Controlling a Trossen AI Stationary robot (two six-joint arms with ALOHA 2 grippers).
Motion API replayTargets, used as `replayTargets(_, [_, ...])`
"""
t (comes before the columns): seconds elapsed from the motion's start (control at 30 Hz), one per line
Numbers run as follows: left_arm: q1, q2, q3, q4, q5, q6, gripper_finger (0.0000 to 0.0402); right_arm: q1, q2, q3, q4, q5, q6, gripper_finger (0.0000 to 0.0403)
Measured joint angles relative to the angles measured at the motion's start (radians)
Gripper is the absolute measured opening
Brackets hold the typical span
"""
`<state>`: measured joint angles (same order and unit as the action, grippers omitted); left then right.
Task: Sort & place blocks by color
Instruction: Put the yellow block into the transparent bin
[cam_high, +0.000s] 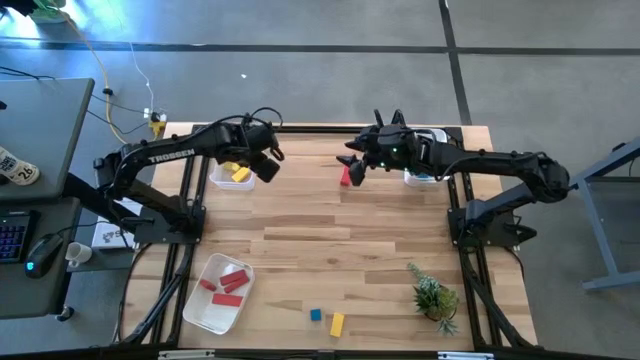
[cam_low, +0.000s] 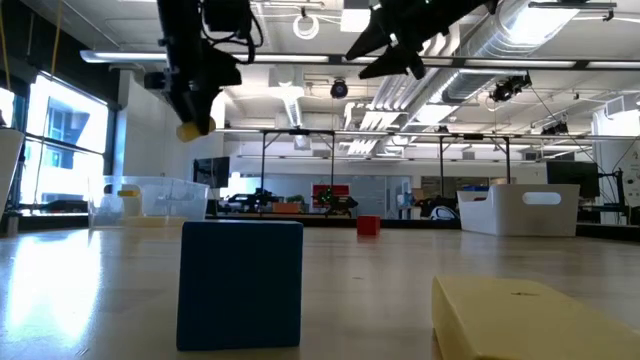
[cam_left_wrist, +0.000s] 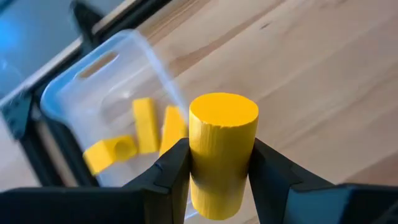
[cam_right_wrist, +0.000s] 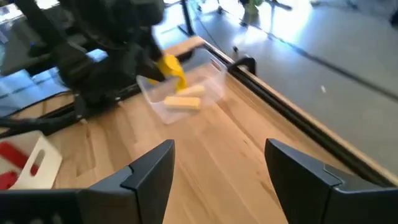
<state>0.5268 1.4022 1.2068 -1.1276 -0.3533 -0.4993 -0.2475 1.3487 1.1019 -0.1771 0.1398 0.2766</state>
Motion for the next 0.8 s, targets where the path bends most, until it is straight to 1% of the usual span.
replayTargets(0.17, [0.059, 0.000, 0.000, -0.042, 0.005, -0.047, 0.0112, -0.055, 0.000, 0.000, -0.063, 0.001, 0.122, 0.0236])
replayTargets(0.23, [0.083, 0.000, 0.000, -0.042, 0.029, -0.048, 0.0112, -0.078, 0.009, 0.000, -0.078, 0.010, 0.199, 0.0236])
replayTargets(0.33, [0.117, 0.001, 0.000, -0.043, 0.052, -0.049, 0.0113, -0.115, 0.038, 0.000, -0.103, -0.005, 0.287, 0.0236])
replayTargets(0.47, [0.149, 0.013, 0.000, -0.042, 0.054, -0.050, 0.0113, -0.150, 0.096, 0.000, -0.123, -0.044, 0.305, 0.0236])
replayTargets(0.8, [0.216, 0.066, 0.000, -0.046, 0.107, -0.011, 0.0113, -0.165, 0.206, 0.000, -0.142, -0.047, 0.379, 0.0236])
